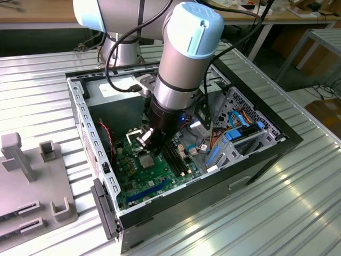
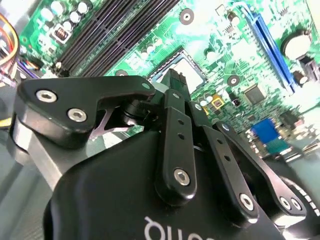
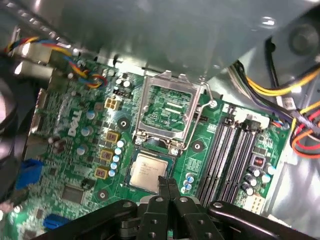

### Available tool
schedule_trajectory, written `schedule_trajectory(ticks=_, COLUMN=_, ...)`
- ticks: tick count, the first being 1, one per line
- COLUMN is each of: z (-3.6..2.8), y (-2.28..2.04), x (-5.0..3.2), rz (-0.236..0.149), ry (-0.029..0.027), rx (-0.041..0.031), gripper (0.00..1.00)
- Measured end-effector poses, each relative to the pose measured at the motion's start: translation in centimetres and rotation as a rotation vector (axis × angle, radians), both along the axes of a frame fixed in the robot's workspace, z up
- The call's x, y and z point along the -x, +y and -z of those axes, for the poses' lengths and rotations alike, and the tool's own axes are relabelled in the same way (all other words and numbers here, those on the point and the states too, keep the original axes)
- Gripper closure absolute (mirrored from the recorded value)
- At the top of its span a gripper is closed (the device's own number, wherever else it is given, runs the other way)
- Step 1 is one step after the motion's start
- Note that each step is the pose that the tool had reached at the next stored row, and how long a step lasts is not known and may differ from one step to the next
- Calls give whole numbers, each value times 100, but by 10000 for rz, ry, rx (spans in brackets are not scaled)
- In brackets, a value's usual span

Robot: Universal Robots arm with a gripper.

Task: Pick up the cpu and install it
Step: 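Place the cpu into insertion slot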

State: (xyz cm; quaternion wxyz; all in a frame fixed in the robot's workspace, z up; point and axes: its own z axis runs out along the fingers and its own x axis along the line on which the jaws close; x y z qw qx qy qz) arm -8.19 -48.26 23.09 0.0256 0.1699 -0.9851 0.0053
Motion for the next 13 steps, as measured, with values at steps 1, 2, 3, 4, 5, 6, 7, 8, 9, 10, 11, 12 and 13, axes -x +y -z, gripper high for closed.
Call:
schedule_trajectory(ticks=1, z=1, y=0, x=0, rz=-283, ry=0, rx=0, gripper=89)
schedule_trajectory(ticks=2, z=2, y=0, x=0, rz=-589, ry=0, rx=-1, gripper=89)
schedule_trajectory(ticks=3, z=2, y=0, x=-1, rz=-878, ry=-1, rx=-2, gripper=89)
schedule_trajectory(ticks=4, z=3, y=0, x=-1, rz=-1210, ry=-1, rx=-2, gripper=89)
schedule_trajectory(ticks=5, z=3, y=0, x=-1, rz=-1395, ry=-1, rx=-2, gripper=89)
schedule_trajectory(ticks=6, z=3, y=0, x=-1, rz=-1580, ry=0, rx=-2, gripper=89)
schedule_trajectory(ticks=7, z=3, y=0, x=-1, rz=-1890, ry=0, rx=-1, gripper=89)
schedule_trajectory(ticks=8, z=4, y=0, x=-1, rz=-2071, ry=-1, rx=-2, gripper=89)
schedule_trajectory(ticks=9, z=4, y=0, x=-1, rz=-2273, ry=0, rx=-2, gripper=89)
schedule_trajectory(ticks=10, z=5, y=0, x=-1, rz=-2539, ry=0, rx=-1, gripper=89)
schedule_trajectory(ticks=11, z=5, y=0, x=-1, rz=-2719, ry=0, rx=-1, gripper=89)
schedule_trajectory(ticks=12, z=5, y=0, x=-1, rz=-2932, ry=0, rx=-1, gripper=89)
schedule_trajectory(ticks=13, z=5, y=0, x=-1, rz=-3106, ry=0, rx=-1, gripper=89)
